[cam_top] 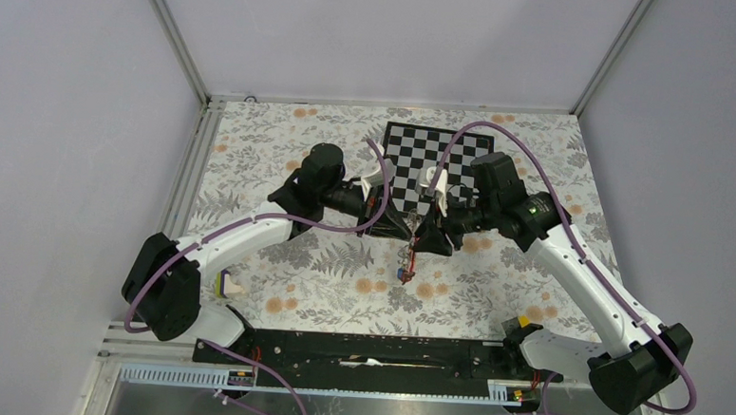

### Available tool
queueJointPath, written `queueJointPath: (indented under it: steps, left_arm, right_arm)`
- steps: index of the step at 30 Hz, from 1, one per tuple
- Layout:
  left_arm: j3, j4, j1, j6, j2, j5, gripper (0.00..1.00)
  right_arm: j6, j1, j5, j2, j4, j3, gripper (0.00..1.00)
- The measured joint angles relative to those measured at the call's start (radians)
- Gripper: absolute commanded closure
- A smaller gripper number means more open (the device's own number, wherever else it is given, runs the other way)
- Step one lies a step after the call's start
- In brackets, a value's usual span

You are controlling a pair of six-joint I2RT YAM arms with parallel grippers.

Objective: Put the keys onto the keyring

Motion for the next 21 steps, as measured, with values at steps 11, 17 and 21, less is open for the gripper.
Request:
queueJointPath:
  steps: [11, 17, 21]
  left_arm:
    - [-0.002, 0.032, 0.002, -0.032, -0.008, 0.015, 1.0]
    - [-0.002, 0.032, 0.003, -0.032, -0.01, 0.016, 1.0]
    - [-0.002, 0.032, 0.005, -0.032, -0.011, 0.016, 1.0]
  right_arm:
    - [-0.018, -0.011, -0.031, 0.0, 0.024, -0.036, 0.78]
    - [-0.015, -0.014, -0.042, 0.0, 0.04, -0.048, 0.94]
    - [-0.013, -0.014, -0.052, 0.0, 0.048, -0.056, 0.99]
